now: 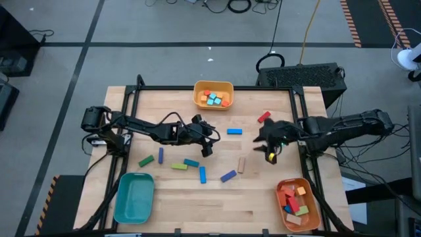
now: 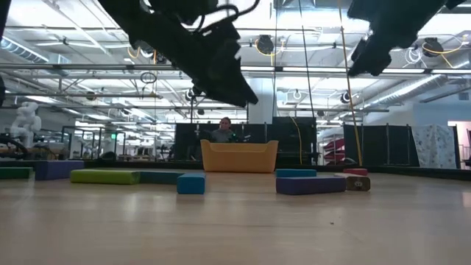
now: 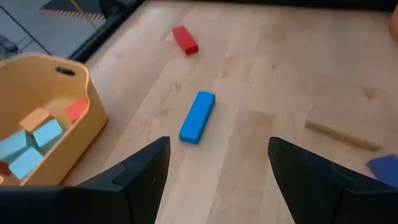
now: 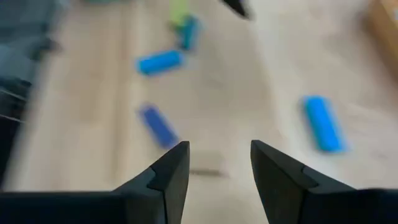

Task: Sort blocks by size
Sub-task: Put the small red rectangle block into the green bin

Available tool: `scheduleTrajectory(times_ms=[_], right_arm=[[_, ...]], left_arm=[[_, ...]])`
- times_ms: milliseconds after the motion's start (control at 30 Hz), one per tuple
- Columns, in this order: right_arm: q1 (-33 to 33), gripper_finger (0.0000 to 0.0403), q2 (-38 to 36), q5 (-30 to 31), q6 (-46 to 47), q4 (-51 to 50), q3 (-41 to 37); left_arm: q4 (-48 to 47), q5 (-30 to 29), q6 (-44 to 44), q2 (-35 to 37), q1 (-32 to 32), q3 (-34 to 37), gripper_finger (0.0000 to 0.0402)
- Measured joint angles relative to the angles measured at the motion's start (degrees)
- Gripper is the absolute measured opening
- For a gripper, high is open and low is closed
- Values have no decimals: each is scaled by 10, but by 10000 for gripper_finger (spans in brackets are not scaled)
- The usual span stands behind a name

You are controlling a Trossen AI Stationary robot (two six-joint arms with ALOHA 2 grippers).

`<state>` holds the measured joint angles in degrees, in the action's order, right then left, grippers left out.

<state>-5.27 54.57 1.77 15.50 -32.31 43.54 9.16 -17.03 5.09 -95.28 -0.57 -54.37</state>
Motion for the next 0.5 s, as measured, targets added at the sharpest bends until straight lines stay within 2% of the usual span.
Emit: scheduleTrajectory(times_ms=[200,500], right_arm=[[69,155,58,111,-90,-90,28],[164,155,190,122,-295,-99,31]], left_arm=[[22,0,2,-47,11,0,273],[52,0,1,-86,19,0,274]])
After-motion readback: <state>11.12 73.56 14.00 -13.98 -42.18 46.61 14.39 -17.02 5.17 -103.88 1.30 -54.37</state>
